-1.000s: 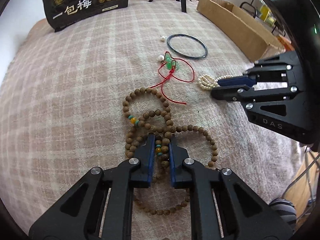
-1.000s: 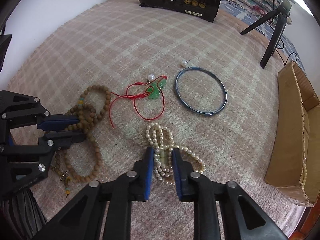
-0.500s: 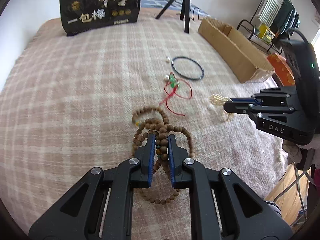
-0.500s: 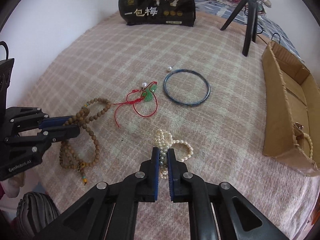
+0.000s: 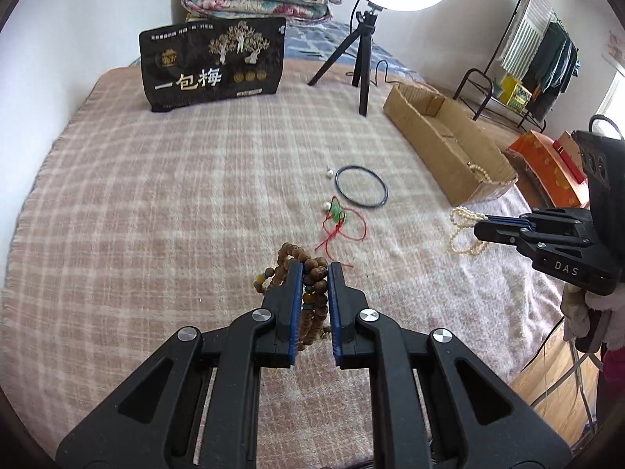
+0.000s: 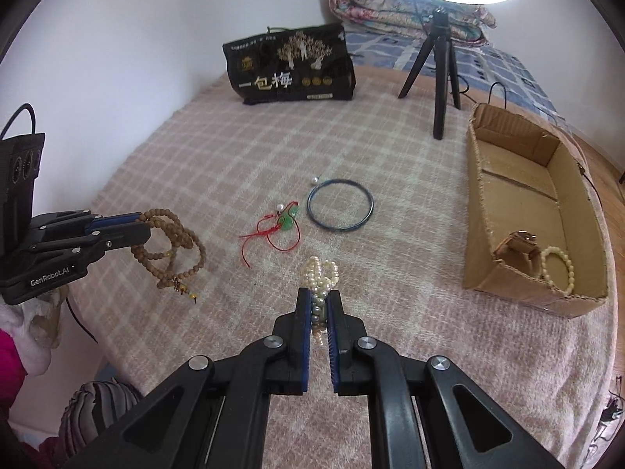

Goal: Organize jewelry
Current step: 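Lift the mala with the left gripper while the right lifts the pearls, carrying both to the box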

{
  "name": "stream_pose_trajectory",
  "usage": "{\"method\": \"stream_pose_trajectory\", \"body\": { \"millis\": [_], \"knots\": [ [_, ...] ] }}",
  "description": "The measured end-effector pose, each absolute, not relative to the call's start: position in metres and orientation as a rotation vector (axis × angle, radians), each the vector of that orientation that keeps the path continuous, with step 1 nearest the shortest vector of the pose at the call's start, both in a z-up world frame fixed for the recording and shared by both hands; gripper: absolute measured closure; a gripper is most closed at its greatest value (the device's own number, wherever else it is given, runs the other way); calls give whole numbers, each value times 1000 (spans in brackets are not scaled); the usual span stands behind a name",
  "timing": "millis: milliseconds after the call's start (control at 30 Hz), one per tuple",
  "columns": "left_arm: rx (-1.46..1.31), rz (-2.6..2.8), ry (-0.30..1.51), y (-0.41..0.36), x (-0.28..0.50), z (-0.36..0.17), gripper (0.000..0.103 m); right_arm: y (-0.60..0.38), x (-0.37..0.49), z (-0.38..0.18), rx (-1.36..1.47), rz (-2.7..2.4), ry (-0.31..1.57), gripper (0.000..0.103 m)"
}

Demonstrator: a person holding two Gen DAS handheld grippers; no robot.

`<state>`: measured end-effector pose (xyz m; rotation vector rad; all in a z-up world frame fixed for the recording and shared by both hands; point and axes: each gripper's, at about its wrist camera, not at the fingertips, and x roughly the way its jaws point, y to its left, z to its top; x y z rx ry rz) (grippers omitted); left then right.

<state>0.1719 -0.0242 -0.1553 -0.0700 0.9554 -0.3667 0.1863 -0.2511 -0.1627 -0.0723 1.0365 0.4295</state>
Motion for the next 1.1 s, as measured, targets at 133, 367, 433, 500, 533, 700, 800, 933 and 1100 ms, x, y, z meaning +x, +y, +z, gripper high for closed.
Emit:
{"method": "stream_pose_trajectory", "body": {
  "millis": [133, 367, 433, 500, 533, 700, 800, 933, 1100],
  "knots": [
    [-70, -376, 929, -27, 174, -143, 92, -260, 182, -151, -58, 415, 1007, 98],
    [-82, -405, 896, -39, 182, -128, 92, -279, 180, -133, -39, 394, 969, 98],
    [-82, -413, 887, -44, 187, -124, 92, -286, 181, -130, -31, 385, 961, 98],
    [-84, -421, 879, -50, 192, -120, 92, -292, 183, -127, -27, 372, 953, 98],
    [-83, -424, 874, -53, 195, -119, 92, -296, 184, -126, -26, 364, 950, 98],
    [-81, -441, 858, -69, 211, -113, 92, -317, 193, -122, -10, 324, 933, 98],
    [-81, -452, 848, -81, 222, -110, 92, -329, 200, -119, -1, 302, 923, 98],
    [-74, -467, 837, -96, 237, -106, 92, -342, 210, -116, -5, 276, 911, 98],
    [-57, -489, 819, -121, 257, -101, 92, -357, 222, -113, 1, 253, 894, 98]
  ]
}}
